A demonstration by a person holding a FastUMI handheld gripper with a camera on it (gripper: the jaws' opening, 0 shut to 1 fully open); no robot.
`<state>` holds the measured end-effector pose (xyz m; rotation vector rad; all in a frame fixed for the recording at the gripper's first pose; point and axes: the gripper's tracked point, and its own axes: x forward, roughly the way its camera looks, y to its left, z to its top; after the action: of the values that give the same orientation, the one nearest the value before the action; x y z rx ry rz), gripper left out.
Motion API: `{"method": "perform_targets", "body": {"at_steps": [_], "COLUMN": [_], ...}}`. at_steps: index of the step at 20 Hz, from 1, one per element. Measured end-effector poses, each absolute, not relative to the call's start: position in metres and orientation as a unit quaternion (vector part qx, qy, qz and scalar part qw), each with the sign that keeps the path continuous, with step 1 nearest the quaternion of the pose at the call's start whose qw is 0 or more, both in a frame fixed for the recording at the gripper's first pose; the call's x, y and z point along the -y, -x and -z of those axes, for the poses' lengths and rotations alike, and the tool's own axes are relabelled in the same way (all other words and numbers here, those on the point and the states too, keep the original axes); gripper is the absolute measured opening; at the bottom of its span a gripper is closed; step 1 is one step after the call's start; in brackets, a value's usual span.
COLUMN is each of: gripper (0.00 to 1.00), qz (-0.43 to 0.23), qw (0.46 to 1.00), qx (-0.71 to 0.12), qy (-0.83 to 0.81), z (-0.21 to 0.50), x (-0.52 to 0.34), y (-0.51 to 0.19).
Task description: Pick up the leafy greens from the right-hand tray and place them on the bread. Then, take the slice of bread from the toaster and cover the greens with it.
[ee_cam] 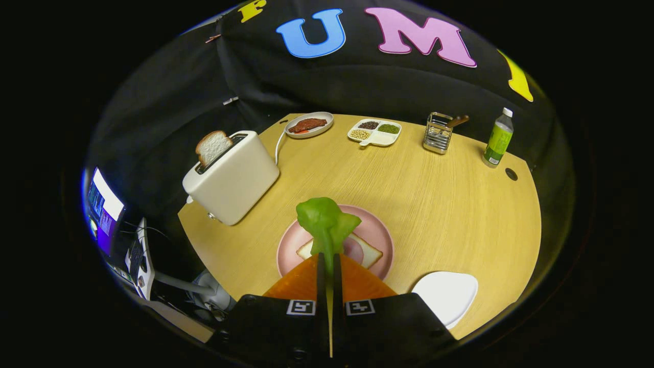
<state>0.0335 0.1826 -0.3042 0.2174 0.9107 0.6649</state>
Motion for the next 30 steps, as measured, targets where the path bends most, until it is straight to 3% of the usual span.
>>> {"method": "perform_targets", "body": {"at_steps": [6,9,14,16,19,21,25,30], "gripper": [0.07,0.15,0.17,0.33,0.91,0.98,0.98,0.99], "qz": [-0.313,-0.315,-0.321,-0.318,-0.317,-0.315,-0.295,-0.224], "qw": [0.829,0.825,0.813,0.815,0.82,0.829,0.879,0.941], "qx": [-0.453,-0.46,-0.476,-0.476,-0.469,-0.456,-0.373,-0.25], "qy": [-0.093,-0.094,-0.099,-0.093,-0.086,-0.08,-0.044,0.051], "z": [0.333,0.341,0.354,0.358,0.358,0.353,0.32,0.266], "x": [-0.197,-0.2,-0.208,-0.208,-0.207,-0.202,-0.164,-0.065], "y": [-0.048,-0.054,-0.056,-0.057,-0.058,-0.061,-0.077,-0.079]}}
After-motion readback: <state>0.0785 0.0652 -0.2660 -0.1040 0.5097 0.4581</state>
